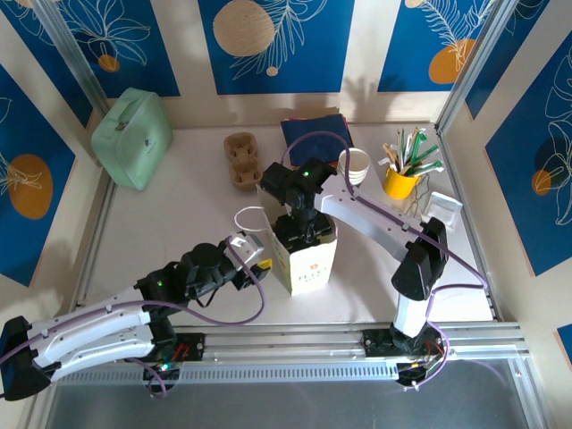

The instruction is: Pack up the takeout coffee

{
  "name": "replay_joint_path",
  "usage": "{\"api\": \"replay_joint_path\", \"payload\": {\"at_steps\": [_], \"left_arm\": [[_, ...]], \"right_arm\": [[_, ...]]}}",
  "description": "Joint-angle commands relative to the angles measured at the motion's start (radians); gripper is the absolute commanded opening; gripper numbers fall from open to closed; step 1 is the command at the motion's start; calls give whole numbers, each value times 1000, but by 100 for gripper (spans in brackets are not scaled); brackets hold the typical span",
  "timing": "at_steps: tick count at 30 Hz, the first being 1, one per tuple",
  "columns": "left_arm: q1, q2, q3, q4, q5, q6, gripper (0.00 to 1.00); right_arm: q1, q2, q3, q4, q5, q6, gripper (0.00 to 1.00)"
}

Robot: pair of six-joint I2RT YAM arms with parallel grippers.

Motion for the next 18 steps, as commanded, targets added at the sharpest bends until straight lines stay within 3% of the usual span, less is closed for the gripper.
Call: {"api": "replay_joint_path", "payload": {"at_steps": [1, 18], "left_arm": [[-7, -6, -2, 22, -14, 2, 66], [-7, -13, 2, 12, -23, 10, 66]], "right_arm": [[11, 11, -12, -35, -10, 16, 72], [15, 9, -9, -25, -11, 21, 72]]}}
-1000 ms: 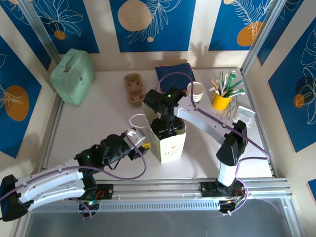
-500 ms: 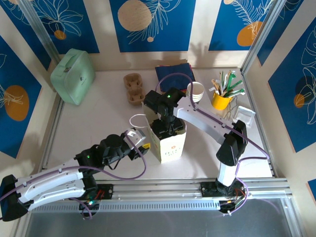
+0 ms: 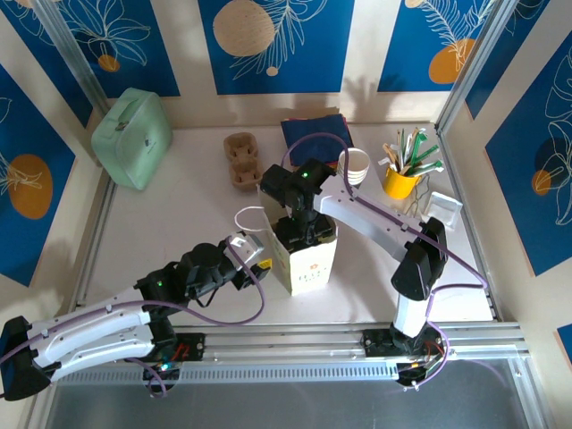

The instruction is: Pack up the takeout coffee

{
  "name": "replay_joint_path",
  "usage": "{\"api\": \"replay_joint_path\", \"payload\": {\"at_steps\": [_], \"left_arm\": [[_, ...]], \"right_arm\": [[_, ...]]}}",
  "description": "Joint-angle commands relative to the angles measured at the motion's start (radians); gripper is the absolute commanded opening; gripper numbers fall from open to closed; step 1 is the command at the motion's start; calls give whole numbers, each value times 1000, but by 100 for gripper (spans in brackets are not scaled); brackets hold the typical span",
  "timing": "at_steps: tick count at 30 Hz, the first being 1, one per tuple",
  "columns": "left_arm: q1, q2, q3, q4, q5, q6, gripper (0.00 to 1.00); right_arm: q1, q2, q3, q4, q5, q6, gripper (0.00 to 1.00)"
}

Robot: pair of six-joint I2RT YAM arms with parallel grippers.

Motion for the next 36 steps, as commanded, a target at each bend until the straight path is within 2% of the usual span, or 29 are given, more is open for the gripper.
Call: {"api": "replay_joint_path", "payload": {"at_steps": [1, 36], "left_arm": [[-7, -14, 2, 10, -20, 11, 66], [-7, -17, 2, 9, -22, 8, 66]], "right_arm": [[7, 5, -8, 0, -18, 10, 72], [3, 19, -35, 9, -21, 14, 73]]}}
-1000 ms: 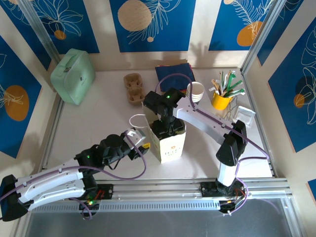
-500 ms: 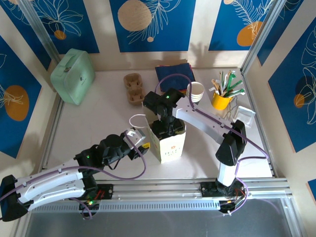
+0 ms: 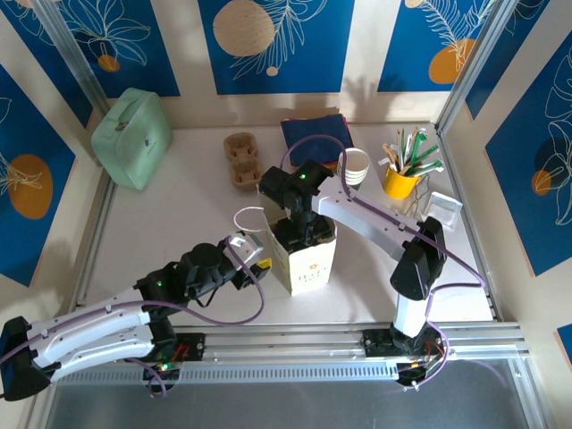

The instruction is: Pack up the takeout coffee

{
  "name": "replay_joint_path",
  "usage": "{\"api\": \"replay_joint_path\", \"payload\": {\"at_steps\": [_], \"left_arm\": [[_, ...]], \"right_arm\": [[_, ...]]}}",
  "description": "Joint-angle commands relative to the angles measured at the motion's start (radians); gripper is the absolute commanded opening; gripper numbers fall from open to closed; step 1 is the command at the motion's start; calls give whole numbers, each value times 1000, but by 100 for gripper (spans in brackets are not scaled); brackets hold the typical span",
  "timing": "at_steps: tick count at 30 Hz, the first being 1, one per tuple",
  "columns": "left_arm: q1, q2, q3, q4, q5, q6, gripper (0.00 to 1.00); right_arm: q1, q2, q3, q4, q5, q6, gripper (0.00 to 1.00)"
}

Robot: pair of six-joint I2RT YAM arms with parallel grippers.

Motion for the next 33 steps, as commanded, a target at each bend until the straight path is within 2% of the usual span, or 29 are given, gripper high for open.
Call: {"api": "replay_joint_path", "payload": {"at_steps": [1, 33], "left_arm": [[-7, -14, 2, 9, -13, 7, 66], [-7, -27, -2, 1, -12, 0, 66]], "right_arm": [[2, 11, -12, -5, -22, 14, 73], [-8, 35, -64, 52, -41, 11, 73]]}}
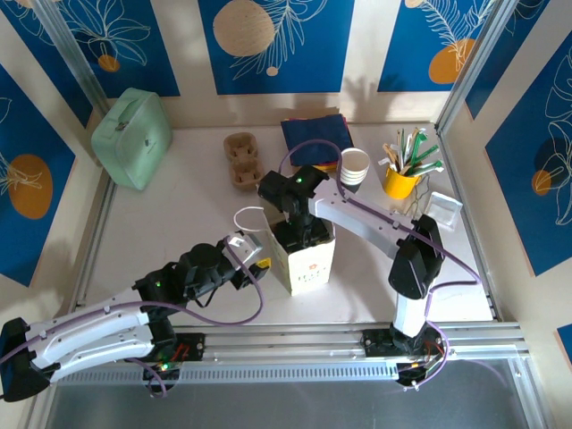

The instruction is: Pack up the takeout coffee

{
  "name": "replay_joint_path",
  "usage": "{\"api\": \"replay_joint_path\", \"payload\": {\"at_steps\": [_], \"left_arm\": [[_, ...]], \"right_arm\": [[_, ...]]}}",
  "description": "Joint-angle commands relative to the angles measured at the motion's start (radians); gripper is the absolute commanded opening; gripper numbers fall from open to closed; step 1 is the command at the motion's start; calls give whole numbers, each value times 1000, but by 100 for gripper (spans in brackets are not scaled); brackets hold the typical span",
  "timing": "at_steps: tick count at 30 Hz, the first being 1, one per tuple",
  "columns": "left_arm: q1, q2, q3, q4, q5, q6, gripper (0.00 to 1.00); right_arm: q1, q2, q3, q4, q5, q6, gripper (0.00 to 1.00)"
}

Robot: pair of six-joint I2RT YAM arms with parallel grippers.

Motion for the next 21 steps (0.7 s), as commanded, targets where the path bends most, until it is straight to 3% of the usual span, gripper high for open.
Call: {"api": "replay_joint_path", "payload": {"at_steps": [1, 21], "left_arm": [[-7, -13, -2, 7, -5, 0, 66], [-6, -17, -1, 1, -8, 1, 67]], "right_arm": [[-5, 17, -16, -7, -31, 10, 73], [-10, 29, -54, 35, -46, 9, 73]]}}
